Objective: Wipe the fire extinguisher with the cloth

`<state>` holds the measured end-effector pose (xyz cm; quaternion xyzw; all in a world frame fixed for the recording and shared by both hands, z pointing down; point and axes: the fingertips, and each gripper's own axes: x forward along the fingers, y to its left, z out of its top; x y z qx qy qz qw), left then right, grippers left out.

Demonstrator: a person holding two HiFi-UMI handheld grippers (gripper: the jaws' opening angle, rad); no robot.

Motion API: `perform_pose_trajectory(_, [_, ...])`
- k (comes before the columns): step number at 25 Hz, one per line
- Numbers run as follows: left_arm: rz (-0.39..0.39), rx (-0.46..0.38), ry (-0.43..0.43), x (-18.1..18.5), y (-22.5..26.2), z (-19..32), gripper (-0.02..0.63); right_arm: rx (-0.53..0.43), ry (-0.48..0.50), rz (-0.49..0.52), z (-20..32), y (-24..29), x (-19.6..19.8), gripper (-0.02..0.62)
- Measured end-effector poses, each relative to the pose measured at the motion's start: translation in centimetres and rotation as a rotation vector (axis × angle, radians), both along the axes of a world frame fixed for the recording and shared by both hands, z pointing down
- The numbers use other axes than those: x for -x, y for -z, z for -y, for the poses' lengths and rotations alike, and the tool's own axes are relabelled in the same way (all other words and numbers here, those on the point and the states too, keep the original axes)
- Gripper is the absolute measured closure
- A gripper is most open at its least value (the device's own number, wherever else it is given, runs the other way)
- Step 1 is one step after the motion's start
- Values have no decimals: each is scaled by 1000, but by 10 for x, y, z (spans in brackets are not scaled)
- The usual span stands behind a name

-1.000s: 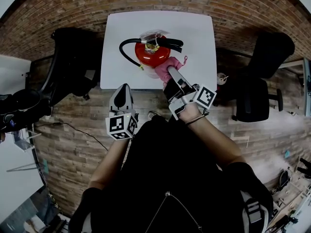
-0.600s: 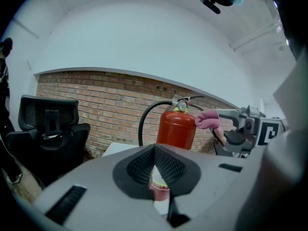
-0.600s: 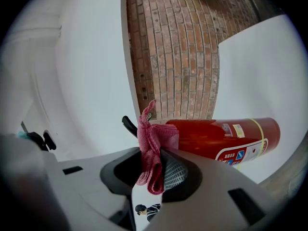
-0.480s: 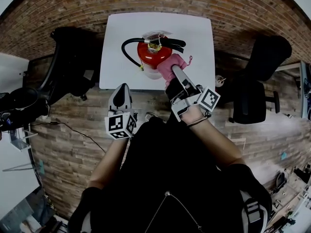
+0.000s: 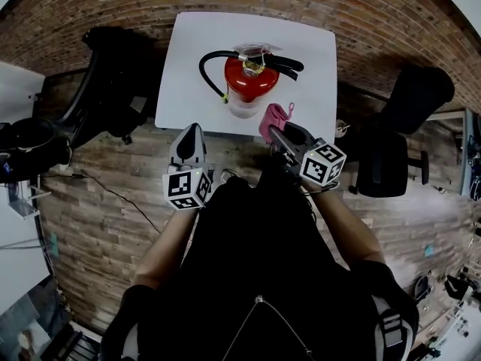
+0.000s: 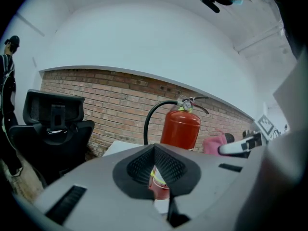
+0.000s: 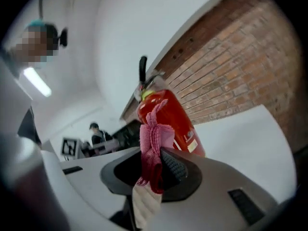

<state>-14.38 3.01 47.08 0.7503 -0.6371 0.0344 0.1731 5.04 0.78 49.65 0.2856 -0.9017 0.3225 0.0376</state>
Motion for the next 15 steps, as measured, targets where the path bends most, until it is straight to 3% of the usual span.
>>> perform_pose_trajectory(3, [-13,0,2,1,-2,0,575,-167,165,-330,-9,-39,12,489])
perform_pose_trajectory(6, [-15,4,-3,1,-4,-1,576,-265,299,-565,-15,-77,16,489])
perform_pose_trajectory(15, [-7,38,34,13,-12,-13,575,-545,669,-977,-27,-179,36,489])
